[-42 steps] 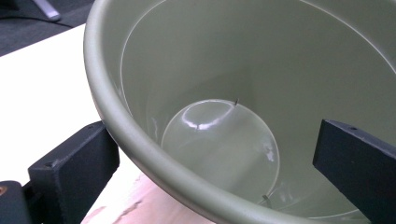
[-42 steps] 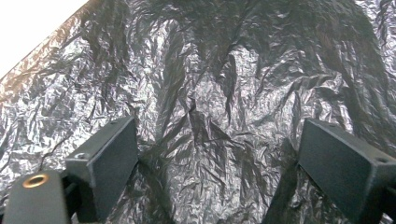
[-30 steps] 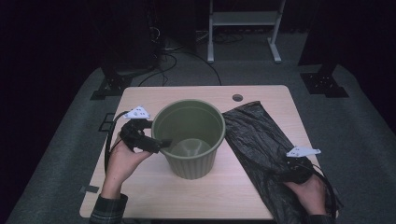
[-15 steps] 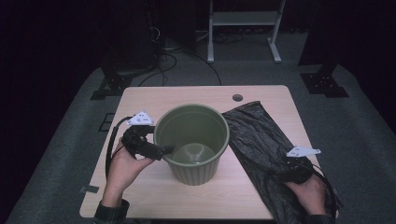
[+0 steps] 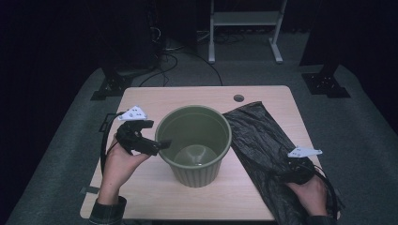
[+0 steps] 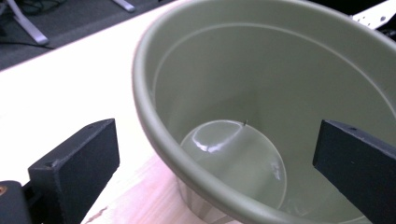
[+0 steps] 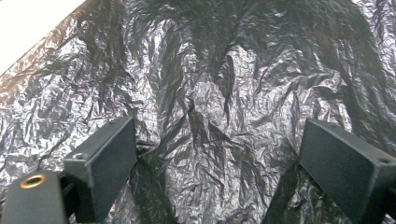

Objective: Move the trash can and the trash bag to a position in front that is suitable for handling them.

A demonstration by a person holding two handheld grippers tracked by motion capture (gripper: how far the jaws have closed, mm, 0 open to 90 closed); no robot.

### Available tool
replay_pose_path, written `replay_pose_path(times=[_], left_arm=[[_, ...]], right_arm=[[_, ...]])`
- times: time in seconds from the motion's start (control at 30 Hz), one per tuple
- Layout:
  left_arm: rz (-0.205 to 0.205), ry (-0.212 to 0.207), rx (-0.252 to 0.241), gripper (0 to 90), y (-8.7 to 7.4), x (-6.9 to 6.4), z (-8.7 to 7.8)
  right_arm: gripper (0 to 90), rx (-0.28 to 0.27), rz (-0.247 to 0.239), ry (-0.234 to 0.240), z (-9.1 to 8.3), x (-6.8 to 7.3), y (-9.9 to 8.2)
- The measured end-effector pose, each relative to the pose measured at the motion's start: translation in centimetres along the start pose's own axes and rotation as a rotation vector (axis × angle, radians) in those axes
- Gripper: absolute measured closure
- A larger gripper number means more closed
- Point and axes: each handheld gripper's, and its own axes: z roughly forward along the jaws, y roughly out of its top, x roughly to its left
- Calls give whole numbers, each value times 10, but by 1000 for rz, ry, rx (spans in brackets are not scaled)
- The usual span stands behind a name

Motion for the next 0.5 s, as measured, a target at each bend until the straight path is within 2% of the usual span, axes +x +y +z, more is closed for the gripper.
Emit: replay_pose_path(times=[0.13, 0.5], left_arm=[[1, 16, -10, 0, 1, 1, -12], [-18, 69, -23, 0, -24, -3, -43]], right_arm=[[105, 0, 1, 0, 0, 0, 0], [105, 1, 3, -2, 0, 0, 0]])
